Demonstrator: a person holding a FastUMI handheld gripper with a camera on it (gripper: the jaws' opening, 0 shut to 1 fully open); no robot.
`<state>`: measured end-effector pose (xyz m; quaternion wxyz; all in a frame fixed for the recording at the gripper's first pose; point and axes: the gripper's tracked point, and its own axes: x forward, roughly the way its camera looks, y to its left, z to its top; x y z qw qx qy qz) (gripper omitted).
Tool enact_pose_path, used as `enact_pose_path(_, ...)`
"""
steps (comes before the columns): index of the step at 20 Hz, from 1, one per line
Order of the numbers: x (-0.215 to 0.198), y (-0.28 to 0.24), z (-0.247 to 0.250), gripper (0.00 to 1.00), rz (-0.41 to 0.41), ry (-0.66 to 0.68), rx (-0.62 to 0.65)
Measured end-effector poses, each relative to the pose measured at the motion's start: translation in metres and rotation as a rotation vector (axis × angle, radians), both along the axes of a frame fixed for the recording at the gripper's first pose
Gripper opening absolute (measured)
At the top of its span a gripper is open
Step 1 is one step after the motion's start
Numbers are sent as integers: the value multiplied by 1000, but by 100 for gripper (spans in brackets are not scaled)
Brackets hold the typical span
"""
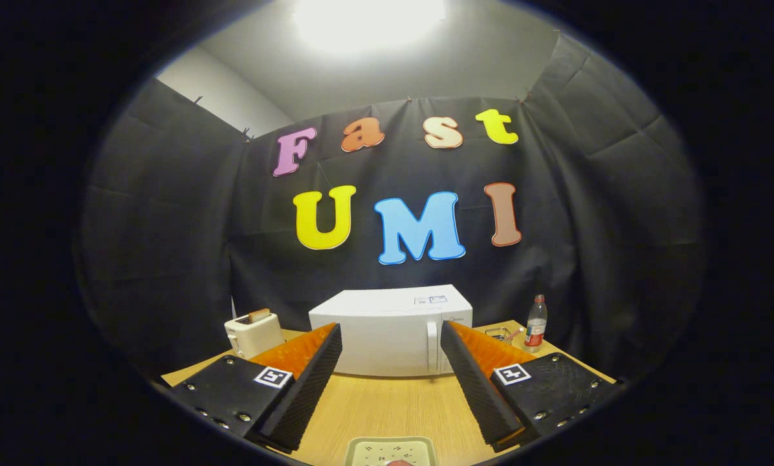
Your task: Open the microwave, put the food inside, and close the microwave door.
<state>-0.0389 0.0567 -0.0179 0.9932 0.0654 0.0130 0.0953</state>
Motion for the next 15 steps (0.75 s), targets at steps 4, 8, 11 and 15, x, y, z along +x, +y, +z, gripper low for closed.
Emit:
enact_pose_path(4, 1, 3, 2, 97, 5, -5, -3)
enact_pose_path(8, 1, 6, 6, 97, 8, -13, 0)
enact_pose_path(11, 0, 8, 9, 98, 10, -19, 0)
enact_pose_path(15, 0, 12, 14, 98, 12, -26, 1)
